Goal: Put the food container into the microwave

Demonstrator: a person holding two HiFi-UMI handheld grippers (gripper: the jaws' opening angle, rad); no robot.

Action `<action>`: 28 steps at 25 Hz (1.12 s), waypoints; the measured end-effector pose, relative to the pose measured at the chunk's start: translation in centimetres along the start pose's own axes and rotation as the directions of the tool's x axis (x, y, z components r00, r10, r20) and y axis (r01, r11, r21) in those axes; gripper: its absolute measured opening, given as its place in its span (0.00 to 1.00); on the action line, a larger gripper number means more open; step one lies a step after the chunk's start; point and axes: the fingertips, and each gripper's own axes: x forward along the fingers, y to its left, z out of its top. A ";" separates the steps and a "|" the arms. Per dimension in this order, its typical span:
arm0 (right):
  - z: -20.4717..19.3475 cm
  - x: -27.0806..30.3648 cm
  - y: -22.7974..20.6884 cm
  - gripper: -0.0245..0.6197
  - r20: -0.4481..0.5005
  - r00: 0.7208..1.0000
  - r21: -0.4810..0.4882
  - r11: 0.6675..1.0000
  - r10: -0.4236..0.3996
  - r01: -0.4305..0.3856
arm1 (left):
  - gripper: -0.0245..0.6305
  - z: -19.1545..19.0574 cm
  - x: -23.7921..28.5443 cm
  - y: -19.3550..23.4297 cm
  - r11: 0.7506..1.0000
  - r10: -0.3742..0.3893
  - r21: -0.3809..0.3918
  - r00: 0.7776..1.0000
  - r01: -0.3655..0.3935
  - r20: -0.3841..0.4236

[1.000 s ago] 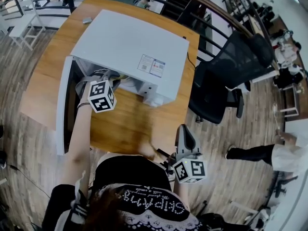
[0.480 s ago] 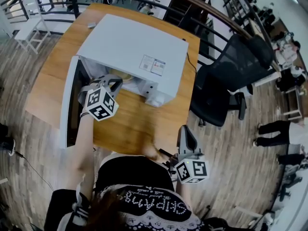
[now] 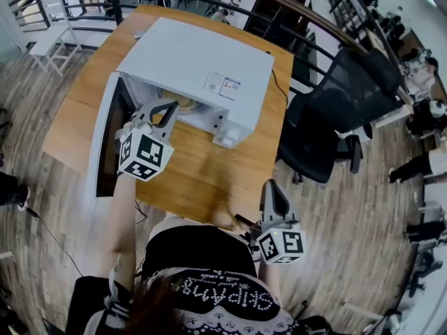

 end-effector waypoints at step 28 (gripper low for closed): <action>-0.1 -2.9 -1.8 0.10 0.017 0.998 -0.010 0.998 0.068 -0.068 | 0.08 7.5 -16.4 -1.6 0.807 0.362 -0.566 0.899 -0.170 0.247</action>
